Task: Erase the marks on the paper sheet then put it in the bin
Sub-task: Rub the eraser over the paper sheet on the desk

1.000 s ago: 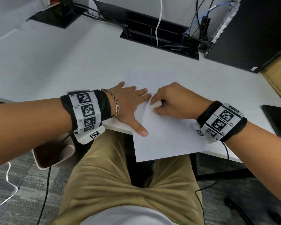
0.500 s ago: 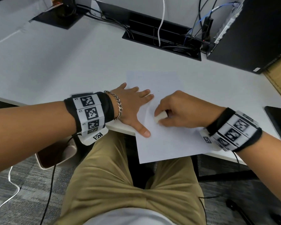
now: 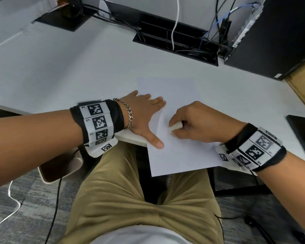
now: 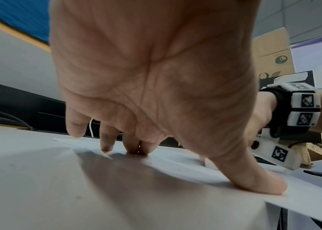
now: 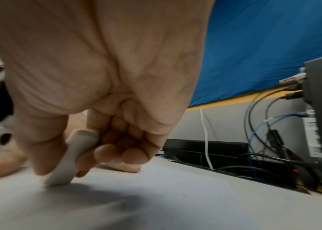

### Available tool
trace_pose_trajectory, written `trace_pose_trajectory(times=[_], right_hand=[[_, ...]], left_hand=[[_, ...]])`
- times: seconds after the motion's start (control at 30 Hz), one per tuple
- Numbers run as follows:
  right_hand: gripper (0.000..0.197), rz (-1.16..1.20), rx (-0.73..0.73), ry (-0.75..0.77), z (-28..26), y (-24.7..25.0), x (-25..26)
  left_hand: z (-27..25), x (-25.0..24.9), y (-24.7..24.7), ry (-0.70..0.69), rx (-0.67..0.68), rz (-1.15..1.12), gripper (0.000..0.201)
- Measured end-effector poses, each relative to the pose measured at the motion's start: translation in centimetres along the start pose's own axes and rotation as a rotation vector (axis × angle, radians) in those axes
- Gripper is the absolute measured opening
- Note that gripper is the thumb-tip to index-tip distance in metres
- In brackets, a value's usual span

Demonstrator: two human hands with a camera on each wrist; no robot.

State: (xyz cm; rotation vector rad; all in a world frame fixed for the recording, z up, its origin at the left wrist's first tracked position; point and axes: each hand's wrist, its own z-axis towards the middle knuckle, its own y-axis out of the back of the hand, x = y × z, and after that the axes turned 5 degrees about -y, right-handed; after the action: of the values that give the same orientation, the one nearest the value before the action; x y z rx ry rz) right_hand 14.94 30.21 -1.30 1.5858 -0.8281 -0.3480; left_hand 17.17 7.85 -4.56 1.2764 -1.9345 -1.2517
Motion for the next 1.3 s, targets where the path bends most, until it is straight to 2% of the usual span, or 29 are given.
trace_pose_trajectory(times=[0.1, 0.27, 0.4, 0.53, 0.67, 0.83, 1.1, 1.3], right_hand=[[0.029, -0.009, -0.094, -0.081, 0.1, -0.5, -0.6], [0.030, 0.026, -0.032, -0.043, -1.1, -1.1, 0.8], [0.032, -0.032, -0.089, -0.127, -0.8, -1.0, 0.5], [0.034, -0.104, -0.053, -0.050, -0.6, -1.5, 2.1], [0.028, -0.133, -0.081, -0.129, -0.1, -0.5, 1.3], [0.032, -0.173, -0.045, -0.041, -0.7, -1.9, 2.8], [0.029, -0.032, -0.167, -0.171, -0.2, 0.1, 0.3], [0.025, -0.102, -0.141, -0.189, 2.3, -0.7, 1.7]], left_hand=[[0.0, 0.0, -0.1, -0.003, -0.004, -0.004, 0.150], [0.0, 0.0, -0.1, -0.002, -0.004, 0.006, 0.149], [-0.1, -0.1, 0.0, 0.005, -0.005, 0.010, 0.149], [-0.1, -0.3, 0.0, 0.000, -0.005, 0.018, 0.148], [-0.2, -0.1, -0.1, 0.009, -0.016, 0.003, 0.148], [-0.1, -0.1, -0.1, 0.005, -0.010, 0.006, 0.148], [-0.3, -0.1, 0.0, 0.007, -0.012, 0.009, 0.147], [-0.2, 0.0, -0.2, 0.007, -0.021, 0.011, 0.147]])
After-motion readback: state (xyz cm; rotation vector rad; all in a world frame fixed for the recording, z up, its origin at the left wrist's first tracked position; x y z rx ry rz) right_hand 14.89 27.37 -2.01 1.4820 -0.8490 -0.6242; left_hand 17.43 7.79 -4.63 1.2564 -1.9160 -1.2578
